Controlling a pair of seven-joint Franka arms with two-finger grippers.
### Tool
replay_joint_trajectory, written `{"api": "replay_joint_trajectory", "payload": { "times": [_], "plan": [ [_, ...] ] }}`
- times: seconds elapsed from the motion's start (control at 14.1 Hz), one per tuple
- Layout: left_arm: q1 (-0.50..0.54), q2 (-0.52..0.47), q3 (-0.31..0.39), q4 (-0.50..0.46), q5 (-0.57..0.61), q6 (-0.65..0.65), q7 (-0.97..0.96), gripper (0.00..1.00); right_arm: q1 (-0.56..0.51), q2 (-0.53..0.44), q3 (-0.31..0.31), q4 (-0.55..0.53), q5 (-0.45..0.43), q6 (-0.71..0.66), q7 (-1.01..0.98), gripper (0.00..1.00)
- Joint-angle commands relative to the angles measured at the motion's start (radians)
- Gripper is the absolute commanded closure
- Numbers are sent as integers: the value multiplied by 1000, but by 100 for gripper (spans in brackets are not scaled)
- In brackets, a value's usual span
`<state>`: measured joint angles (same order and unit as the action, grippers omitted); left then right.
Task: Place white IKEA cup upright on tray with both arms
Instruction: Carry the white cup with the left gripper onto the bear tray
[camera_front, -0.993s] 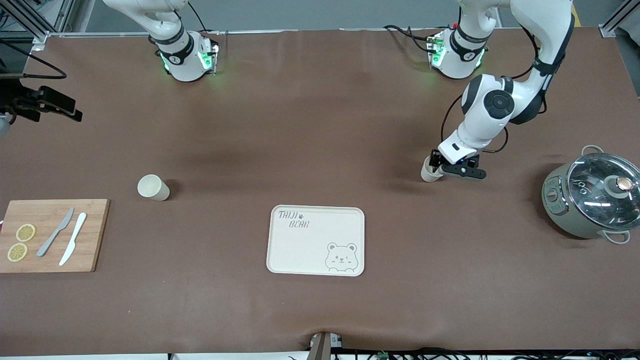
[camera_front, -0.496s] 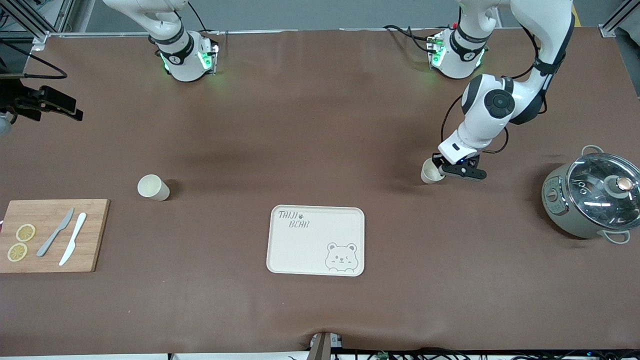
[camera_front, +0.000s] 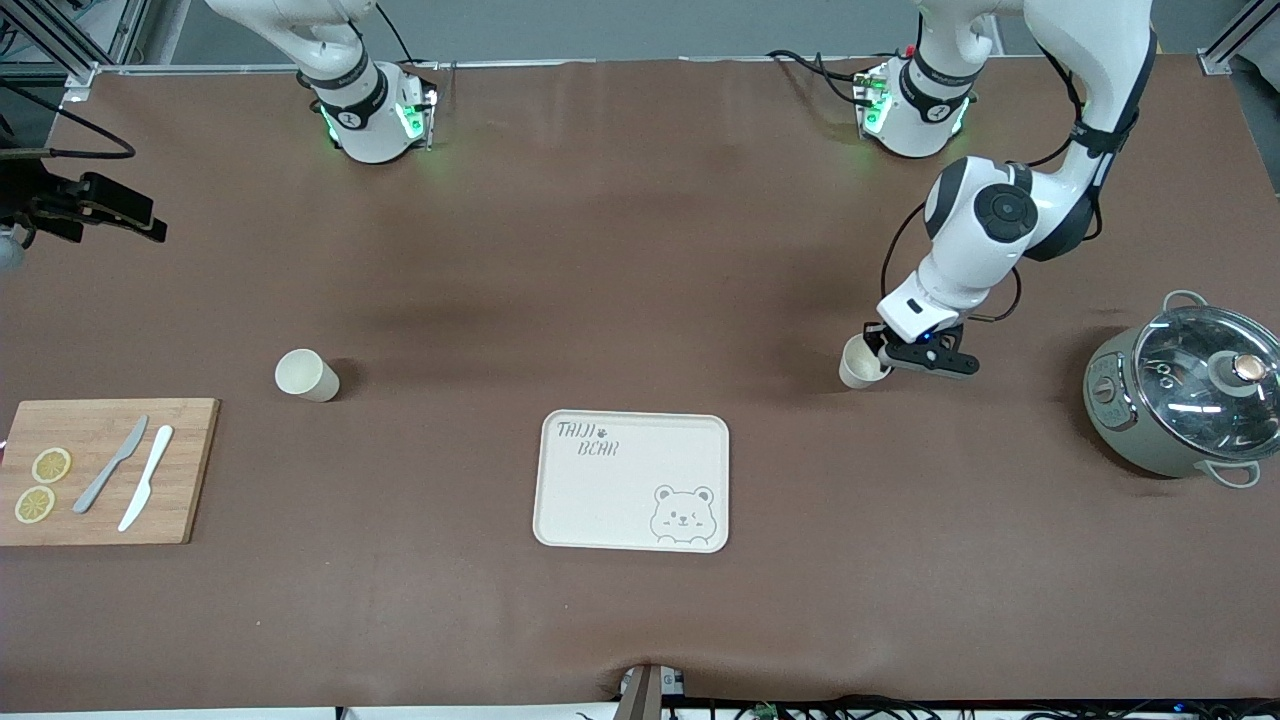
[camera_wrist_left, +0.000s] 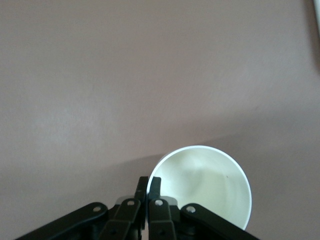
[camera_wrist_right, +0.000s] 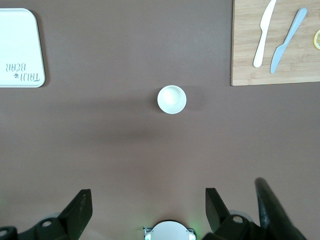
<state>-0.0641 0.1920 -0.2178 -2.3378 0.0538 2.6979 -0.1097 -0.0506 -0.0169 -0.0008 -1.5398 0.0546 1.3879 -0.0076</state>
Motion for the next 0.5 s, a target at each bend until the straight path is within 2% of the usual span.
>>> {"api": "replay_joint_trajectory", "payload": {
  "times": [0.0, 0.21, 0.43],
  "plan": [
    [-17, 58, -31, 194, 4, -162, -73, 100, -6, 0, 1, 1, 10, -6, 12, 0],
    [-78, 112, -35, 398, 6, -343, -158, 100, -8, 0, 1, 1, 10, -6, 12, 0],
    [-127, 191, -35, 552, 9, -415, -209, 100, -9, 3, 1, 4, 10, -4, 14, 0]
  ]
}}
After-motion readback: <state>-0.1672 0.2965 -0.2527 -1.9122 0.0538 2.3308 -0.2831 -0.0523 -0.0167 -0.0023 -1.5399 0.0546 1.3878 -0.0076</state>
